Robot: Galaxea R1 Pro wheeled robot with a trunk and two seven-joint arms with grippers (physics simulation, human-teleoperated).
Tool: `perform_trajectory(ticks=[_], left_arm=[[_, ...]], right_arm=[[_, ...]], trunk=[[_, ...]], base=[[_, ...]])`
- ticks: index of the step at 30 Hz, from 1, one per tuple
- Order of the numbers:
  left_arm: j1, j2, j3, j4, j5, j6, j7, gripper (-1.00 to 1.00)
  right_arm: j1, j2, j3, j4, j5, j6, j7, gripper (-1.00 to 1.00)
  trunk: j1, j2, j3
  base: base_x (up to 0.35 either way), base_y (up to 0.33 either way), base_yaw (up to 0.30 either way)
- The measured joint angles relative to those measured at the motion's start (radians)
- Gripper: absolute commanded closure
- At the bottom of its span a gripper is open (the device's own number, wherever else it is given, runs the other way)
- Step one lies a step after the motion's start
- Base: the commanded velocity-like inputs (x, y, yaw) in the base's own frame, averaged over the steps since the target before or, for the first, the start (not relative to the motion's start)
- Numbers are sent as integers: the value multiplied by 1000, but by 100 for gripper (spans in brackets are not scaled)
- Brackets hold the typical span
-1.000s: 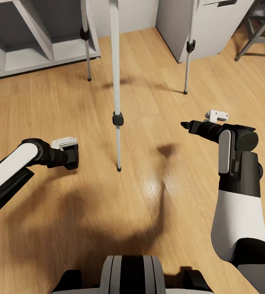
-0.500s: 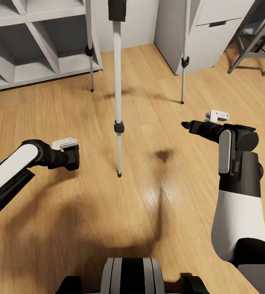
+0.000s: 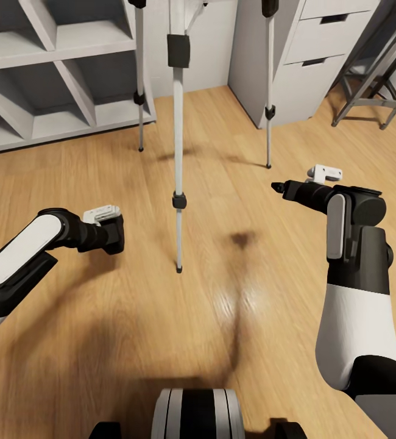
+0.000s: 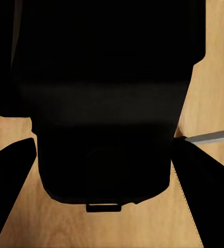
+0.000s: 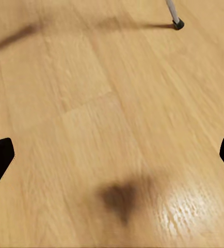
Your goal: Attach the digital camera to the camera tripod in the bedroom.
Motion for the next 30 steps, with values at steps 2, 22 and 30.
perform_trajectory(ticks=[2, 22, 30], left_arm=[[0, -2, 1, 0, 0, 0, 0, 100], [20, -32, 76, 2, -5, 20, -2, 100], [44, -42, 95, 1, -5, 22, 1, 100]], right_arm=[[0, 0, 0, 1, 0, 0, 0, -100], [0, 0, 0, 26, 1, 0, -1, -100], [0, 0, 0, 28, 1, 0, -1, -100]], trunk=[[-1, 0, 8], [-10, 5, 85], [-13, 7, 116]], base=[[0, 0, 0], [0, 0, 0], [0, 0, 0]])
